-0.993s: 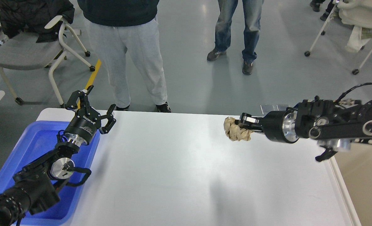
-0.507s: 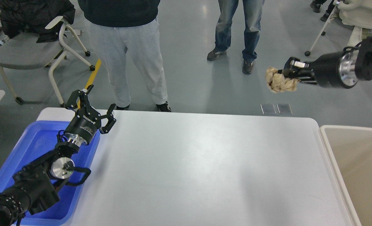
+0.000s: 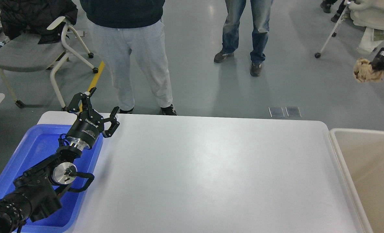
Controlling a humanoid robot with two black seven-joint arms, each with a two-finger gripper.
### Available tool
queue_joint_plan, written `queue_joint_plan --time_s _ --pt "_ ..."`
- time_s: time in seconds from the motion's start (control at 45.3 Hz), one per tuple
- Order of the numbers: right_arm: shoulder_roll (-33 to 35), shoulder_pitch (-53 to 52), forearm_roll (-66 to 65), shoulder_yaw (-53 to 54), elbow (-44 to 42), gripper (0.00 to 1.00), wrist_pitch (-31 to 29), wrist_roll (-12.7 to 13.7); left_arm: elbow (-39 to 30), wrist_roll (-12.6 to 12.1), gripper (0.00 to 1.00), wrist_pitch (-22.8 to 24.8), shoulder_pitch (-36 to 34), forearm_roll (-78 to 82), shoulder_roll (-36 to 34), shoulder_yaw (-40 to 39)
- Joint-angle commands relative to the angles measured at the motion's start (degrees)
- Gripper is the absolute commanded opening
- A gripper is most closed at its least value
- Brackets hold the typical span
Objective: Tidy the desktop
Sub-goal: 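Open the right gripper over the beige bin to drop the ball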
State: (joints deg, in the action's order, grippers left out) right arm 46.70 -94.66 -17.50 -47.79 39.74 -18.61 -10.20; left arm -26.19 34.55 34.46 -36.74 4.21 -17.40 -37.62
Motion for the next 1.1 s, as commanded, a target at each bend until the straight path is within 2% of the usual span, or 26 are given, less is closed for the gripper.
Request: queue_joint_plan --time_s 0.0,0.331,0.463,0.772,0.882,1.081 --pt "-0.1 16.6 0.3 9.5 -17.4 0.0 -0.7 0.3 0.0 0.0 1.0 0.0 0.0 0.0 0.0 0.0" --pt "-5.9 34.3 0.3 27.4 -34.7 0.0 -0.5 1.7 0.0 0.0 1.0 0.0 0.1 0.0 0.0 0.0" --pt "-8.0 39.2 0.7 36.6 -37.9 0.0 0.3 4.7 0.0 0.0 1.0 0.0 0.1 0.0 0.0 0.0" --pt "-13.7 46.9 9.6 55.9 -38.0 0.0 12.2 15.9 0.0 0.0 1.0 0.0 0.1 0.0 0.0 0.0" --pt "-15.9 47.9 14.1 58.6 -37.9 0.0 17.0 18.1 0.0 0.0 1.0 0.0 0.1 0.0 0.0 0.0" --pt "-18.2 49.5 21.6 59.7 -37.9 0.0 23.2 19.7 0.0 0.1 1.0 0.0 0.1 0.0 0.0 0.0"
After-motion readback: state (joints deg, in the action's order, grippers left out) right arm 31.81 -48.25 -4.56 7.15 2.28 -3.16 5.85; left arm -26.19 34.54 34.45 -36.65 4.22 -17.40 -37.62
